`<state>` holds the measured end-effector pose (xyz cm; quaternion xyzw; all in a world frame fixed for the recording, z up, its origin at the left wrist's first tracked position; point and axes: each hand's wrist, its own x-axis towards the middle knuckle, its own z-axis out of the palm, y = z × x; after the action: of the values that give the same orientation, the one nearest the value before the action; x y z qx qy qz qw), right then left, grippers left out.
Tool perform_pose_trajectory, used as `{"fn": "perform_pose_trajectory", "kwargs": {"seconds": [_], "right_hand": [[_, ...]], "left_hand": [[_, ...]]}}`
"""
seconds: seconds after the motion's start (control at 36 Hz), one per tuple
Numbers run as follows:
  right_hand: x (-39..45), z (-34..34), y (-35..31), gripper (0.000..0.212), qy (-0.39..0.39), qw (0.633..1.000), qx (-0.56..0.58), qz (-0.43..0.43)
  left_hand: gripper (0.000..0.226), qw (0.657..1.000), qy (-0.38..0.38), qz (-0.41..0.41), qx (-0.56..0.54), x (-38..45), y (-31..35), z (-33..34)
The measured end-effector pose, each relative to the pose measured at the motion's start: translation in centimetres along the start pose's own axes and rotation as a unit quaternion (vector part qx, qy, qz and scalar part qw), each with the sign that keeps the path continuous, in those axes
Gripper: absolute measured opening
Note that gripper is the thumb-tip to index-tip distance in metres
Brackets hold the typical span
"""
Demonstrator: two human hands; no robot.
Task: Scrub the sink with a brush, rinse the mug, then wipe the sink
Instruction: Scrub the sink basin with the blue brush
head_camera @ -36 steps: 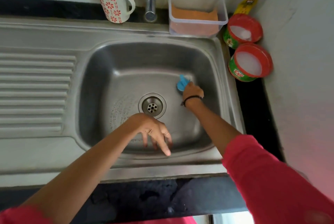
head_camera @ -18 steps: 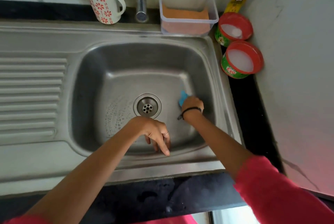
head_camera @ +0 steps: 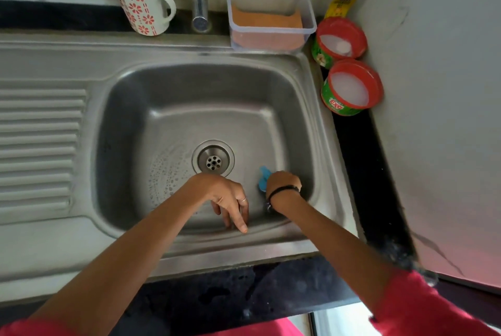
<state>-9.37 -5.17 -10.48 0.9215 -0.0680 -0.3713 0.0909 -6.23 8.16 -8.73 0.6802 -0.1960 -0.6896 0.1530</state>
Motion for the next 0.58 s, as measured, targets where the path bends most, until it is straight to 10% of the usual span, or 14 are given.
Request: {"fn": "perform_pose_trajectory", "kwargs": {"seconds": [0.58], "right_hand": [[5.1,-3.0,0.4,0.036,0.062,0.988,0.129,0.055]], "left_hand": [[0.033,0.996,0.011,0.071,-0.053,1.0,-2.0,0.3]]}}
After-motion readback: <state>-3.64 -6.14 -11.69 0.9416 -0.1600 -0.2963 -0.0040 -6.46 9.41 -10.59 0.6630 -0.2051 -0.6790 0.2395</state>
